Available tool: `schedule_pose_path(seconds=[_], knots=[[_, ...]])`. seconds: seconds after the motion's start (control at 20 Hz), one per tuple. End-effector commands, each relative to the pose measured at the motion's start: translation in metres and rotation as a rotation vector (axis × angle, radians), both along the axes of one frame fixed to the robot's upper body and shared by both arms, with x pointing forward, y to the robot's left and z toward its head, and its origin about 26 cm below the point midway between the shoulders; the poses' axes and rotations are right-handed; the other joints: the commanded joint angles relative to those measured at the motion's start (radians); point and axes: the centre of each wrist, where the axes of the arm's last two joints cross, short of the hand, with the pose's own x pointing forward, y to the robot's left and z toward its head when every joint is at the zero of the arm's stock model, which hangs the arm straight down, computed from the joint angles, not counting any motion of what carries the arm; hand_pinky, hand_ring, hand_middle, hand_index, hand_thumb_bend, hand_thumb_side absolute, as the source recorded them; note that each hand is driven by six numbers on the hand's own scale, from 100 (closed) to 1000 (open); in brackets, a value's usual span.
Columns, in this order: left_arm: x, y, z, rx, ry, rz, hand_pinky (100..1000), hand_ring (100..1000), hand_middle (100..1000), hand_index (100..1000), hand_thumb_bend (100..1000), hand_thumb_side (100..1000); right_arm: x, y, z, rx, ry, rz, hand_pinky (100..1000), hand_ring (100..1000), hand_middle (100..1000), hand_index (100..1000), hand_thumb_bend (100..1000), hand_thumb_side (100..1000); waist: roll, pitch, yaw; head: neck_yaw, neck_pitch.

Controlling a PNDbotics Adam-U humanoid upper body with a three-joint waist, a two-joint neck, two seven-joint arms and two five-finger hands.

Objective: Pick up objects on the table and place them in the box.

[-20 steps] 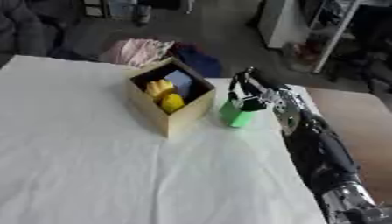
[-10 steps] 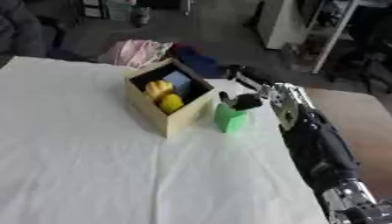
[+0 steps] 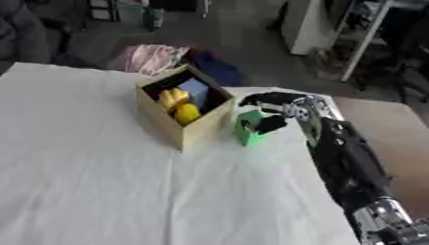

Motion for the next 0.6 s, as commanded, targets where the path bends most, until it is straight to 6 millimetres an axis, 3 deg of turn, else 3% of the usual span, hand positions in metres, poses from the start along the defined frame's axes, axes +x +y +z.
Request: schedule_pose_path(seconds=[0.05,0.45,0.6], knots=[[-0.001,0.002,0.007,0.008,-0.028,0.005,773,670,612,829,100,556,0.0,-0.007,0.008,-0.045,-0.027,-0.035,935,994,996,1000,100,715,0.009,-0.02,0.0,-0.001,-0.013],[-0.001,0.002,0.007,0.007,-0.027,0.007,774,670,612,829,100,556,-0.001,-0.008,-0.002,-0.04,-0.068,-0.052,678,771,833,971,100,400,0.009,-0.016,-0.001,-0.002,-0.014],[-0.001,0.002,0.007,0.007,-0.027,0.008,774,670,612,829,100,557,-0.001,-0.008,-0.003,-0.017,-0.098,-0.051,512,617,745,900,100,368,0.01,-0.016,-0.002,-0.001,-0.014]])
